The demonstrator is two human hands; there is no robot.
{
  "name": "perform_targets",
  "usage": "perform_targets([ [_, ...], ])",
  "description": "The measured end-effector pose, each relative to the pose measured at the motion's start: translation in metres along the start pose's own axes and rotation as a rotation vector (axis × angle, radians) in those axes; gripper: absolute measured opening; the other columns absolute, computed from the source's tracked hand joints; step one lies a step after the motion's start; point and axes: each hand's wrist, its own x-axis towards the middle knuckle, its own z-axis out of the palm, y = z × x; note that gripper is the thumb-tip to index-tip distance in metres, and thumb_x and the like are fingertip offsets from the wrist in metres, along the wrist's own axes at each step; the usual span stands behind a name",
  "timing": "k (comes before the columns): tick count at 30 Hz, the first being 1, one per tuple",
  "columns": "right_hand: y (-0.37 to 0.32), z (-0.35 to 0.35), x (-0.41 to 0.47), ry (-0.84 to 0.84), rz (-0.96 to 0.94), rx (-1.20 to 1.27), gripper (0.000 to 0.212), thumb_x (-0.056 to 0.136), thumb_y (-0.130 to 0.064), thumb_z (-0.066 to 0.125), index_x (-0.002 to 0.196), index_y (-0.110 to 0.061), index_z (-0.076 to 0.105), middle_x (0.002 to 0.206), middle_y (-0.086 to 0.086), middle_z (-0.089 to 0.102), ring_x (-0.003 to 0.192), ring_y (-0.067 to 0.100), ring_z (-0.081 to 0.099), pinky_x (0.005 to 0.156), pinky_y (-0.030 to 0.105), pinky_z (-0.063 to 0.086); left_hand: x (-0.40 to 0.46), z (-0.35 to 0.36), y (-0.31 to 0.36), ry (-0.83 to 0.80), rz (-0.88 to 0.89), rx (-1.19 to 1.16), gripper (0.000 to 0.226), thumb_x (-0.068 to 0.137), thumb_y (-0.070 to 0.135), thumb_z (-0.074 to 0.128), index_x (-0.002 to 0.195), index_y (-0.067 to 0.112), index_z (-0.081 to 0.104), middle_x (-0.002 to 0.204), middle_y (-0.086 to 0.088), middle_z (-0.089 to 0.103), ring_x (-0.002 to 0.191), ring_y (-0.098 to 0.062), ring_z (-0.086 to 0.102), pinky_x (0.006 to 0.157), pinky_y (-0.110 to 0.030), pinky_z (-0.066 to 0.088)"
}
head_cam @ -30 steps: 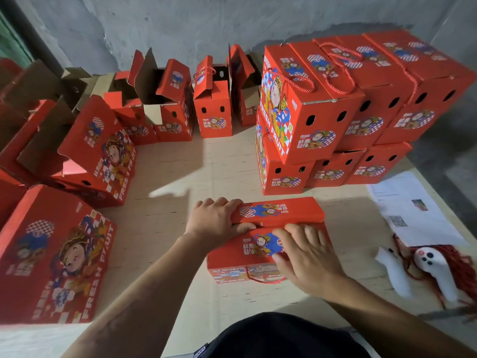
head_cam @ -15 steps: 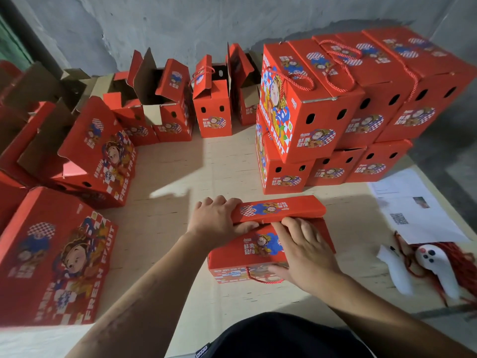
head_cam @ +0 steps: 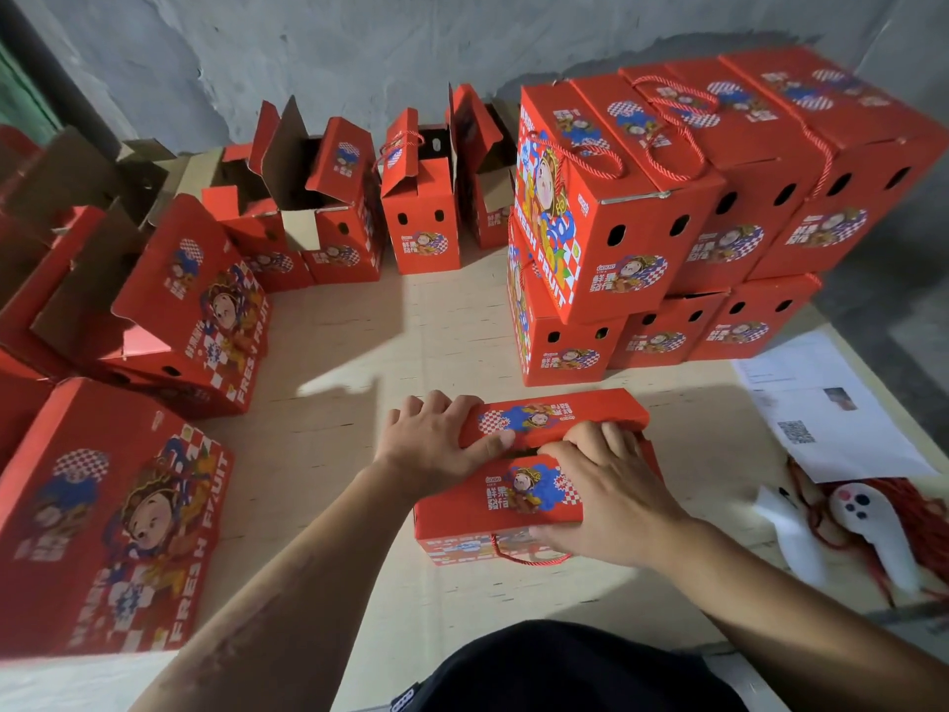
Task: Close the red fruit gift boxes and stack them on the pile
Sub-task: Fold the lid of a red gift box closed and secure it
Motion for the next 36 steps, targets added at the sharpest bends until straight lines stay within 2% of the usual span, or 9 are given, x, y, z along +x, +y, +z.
perform_targets([
  [4,0.009,-0.005,-0.006,0.121,0.030,0.348,0.052,0.087,-0.052,0.065,0.130,-0.023,0.064,0.113,-0.012,0.056,0.108,0.009,0.052,0.095,0.031,0.046,0.003,0.000,0.004,-0.054,-0.040,-0.002,0.085,0.078,0.099,0.015,0.142,0.048,0.042,0.139,0.002,0.051,0.130,-0.030,0.045,0.108,-0.049,0.035],
  [7,0.011,-0.005,-0.010,0.277,0.128,0.600,0.032,0.093,-0.038,0.059,0.113,-0.016,0.072,0.105,-0.008,0.068,0.104,0.008,0.063,0.092,0.028,0.050,0.002,0.002,0.005,-0.061,-0.066,-0.026,0.081,0.080,0.098,0.024,0.141,0.049,0.042,0.141,0.005,0.049,0.133,-0.026,0.040,0.108,-0.048,0.034],
  [11,0.005,-0.001,-0.009,0.456,0.216,0.647,0.020,0.092,-0.025,0.057,0.092,-0.013,0.073,0.089,-0.012,0.067,0.087,0.008,0.064,0.077,0.029,0.052,-0.001,0.006,0.007,-0.038,-0.080,-0.022,0.083,0.078,0.099,0.026,0.141,0.048,0.042,0.141,0.007,0.048,0.133,-0.025,0.040,0.106,-0.047,0.034],
  [14,0.007,0.000,-0.005,0.576,0.277,0.486,0.020,0.091,-0.022,0.056,0.097,-0.011,0.072,0.098,-0.008,0.066,0.097,0.019,0.061,0.088,0.041,0.048,-0.003,0.009,0.007,-0.011,-0.080,-0.004,0.084,0.077,0.101,0.025,0.141,0.049,0.040,0.142,0.007,0.048,0.133,-0.024,0.040,0.106,-0.047,0.034],
  [16,0.009,-0.002,0.000,0.444,0.355,0.360,0.035,0.094,-0.028,0.055,0.121,-0.010,0.068,0.124,0.002,0.065,0.118,0.030,0.057,0.102,0.049,0.042,-0.001,0.009,0.007,-0.033,-0.083,-0.017,0.085,0.075,0.102,0.025,0.141,0.050,0.039,0.143,0.007,0.047,0.134,-0.025,0.038,0.106,-0.049,0.034],
  [18,0.011,-0.002,0.008,0.108,0.417,0.194,0.054,0.104,-0.040,0.047,0.152,-0.014,0.047,0.161,0.009,0.040,0.150,0.034,0.031,0.122,0.050,0.025,0.002,0.006,0.006,-0.074,-0.083,-0.038,0.085,0.073,0.103,0.026,0.141,0.053,0.038,0.143,0.008,0.046,0.135,-0.025,0.037,0.106,-0.051,0.034],
  [21,0.014,0.001,0.014,-0.135,0.396,0.087,0.066,0.108,-0.052,0.026,0.166,-0.024,0.016,0.174,0.003,0.004,0.160,0.024,-0.002,0.130,0.041,0.004,0.008,-0.002,0.000,-0.168,-0.071,-0.105,0.071,0.078,0.096,0.040,0.139,0.057,0.037,0.142,0.008,0.044,0.135,-0.026,0.034,0.106,-0.053,0.034],
  [28,0.042,-0.008,0.022,-0.216,0.503,0.297,0.068,0.096,-0.066,0.045,0.158,-0.051,0.021,0.158,-0.023,0.011,0.143,0.025,0.020,0.111,0.046,0.039,0.008,-0.002,0.000,-0.138,-0.046,-0.083,0.066,0.083,0.089,0.048,0.139,0.055,0.041,0.143,0.006,0.045,0.132,-0.025,0.036,0.105,-0.051,0.035],
  [36,0.043,-0.006,0.023,-0.103,0.524,0.090,0.076,0.083,-0.084,0.042,0.136,-0.030,0.048,0.139,0.002,0.046,0.122,0.033,0.046,0.095,0.044,0.046,-0.058,0.040,0.006,0.359,0.033,-0.046,0.064,0.100,0.065,0.034,0.155,0.034,0.044,0.158,-0.001,0.037,0.142,-0.030,0.033,0.120,-0.049,0.027],
])
